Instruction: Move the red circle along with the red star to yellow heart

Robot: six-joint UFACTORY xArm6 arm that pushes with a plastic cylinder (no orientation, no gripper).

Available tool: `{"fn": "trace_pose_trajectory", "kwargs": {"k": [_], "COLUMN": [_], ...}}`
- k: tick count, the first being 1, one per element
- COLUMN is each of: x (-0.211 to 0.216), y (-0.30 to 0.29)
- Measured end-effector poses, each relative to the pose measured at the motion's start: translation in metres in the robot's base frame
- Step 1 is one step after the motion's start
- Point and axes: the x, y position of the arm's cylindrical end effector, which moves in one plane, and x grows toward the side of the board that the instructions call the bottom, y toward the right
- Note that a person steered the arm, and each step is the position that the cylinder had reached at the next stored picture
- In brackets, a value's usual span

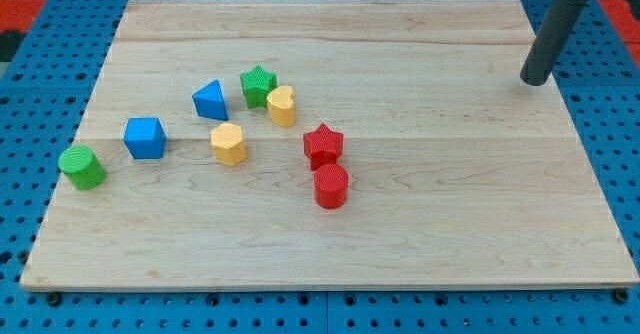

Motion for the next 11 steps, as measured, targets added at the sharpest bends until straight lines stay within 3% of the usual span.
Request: {"fn": "trace_pose_trajectory", "kwargs": {"k": [3,5,6,7,9,10,11], "x": [0.003,0.115,0.192,0.201,0.112,0.097,0.054], "y": [-0.037,-0.038,-0.119,-0.219,-0.284,-0.28,-0.255]}}
